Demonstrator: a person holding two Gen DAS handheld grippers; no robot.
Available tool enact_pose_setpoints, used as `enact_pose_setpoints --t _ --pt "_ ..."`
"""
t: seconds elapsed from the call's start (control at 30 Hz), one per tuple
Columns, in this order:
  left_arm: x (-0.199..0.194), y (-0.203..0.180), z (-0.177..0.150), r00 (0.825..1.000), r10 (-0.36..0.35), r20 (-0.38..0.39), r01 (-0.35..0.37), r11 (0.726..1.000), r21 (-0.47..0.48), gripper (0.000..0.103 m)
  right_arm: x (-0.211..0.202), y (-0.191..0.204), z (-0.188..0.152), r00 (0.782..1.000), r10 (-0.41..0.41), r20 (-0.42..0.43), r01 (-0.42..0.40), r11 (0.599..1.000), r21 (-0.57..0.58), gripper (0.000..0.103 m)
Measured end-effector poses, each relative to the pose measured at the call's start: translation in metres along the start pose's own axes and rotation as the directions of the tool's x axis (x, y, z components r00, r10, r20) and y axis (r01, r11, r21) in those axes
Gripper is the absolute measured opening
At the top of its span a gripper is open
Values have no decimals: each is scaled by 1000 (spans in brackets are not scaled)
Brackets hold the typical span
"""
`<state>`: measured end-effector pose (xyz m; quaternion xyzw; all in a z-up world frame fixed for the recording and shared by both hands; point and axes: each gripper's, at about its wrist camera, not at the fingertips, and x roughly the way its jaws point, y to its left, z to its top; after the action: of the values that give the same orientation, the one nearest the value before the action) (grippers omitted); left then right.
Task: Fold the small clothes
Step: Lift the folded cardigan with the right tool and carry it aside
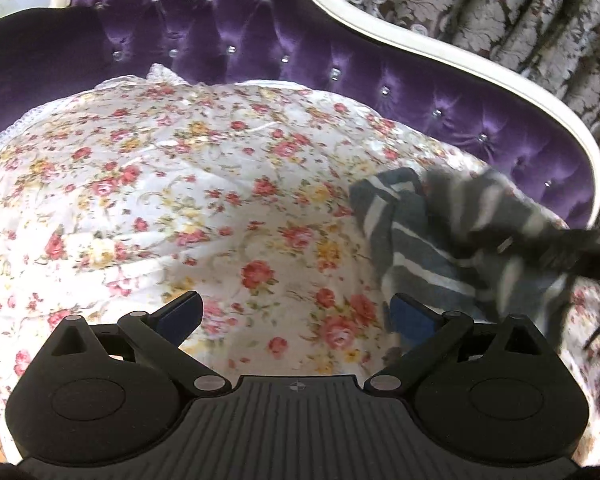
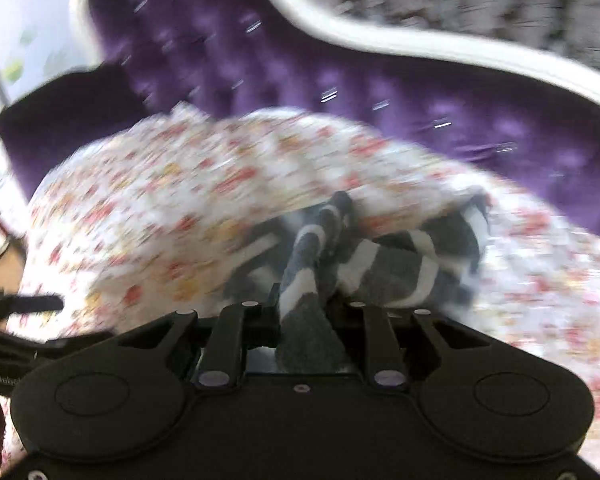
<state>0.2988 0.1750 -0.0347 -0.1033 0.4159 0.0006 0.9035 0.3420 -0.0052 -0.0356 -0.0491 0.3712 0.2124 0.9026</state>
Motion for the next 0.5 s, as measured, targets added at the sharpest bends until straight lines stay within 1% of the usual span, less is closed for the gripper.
enact_pose_setpoints --t 0.1,0.13,0.2,0.27,0.3,0.33,0.4,0.47,0.5 --pt "-1 6 2 1000 -3 0 3 1000 -14 101 20 13 -10 1000 -2 -24 2 1000 -4 31" --pt "-1 8 3 1000 -5 0 5 1000 -18 101 23 13 -12 1000 8 -14 -8 1000 3 36" --pt "-1 10 4 1000 -6 0 6 1000 -22 101 22 9 -16 999 45 8 -45 999 7 40" --pt "0 10 4 1000 -7 0 7 1000 -25 101 12 6 -14 993 105 47 -107 994 24 49" --pt "0 10 5 1000 -7 1 7 1000 -26 101 7 3 -13 987 144 68 -147 988 44 54" --pt "0 10 5 1000 -7 2 7 1000 -27 101 0 -2 -13 978 183 96 -190 980 66 57" --pt "1 10 5 1000 -8 2 8 1000 -30 101 -16 -10 -11 954 253 159 -269 959 93 58" --pt "0 9 4 1000 -12 4 12 999 -30 101 -29 -15 -8 942 264 208 -289 952 101 58" --pt "0 9 3 1000 -12 5 12 1000 -29 101 -36 -19 -8 940 254 228 -282 954 103 58"
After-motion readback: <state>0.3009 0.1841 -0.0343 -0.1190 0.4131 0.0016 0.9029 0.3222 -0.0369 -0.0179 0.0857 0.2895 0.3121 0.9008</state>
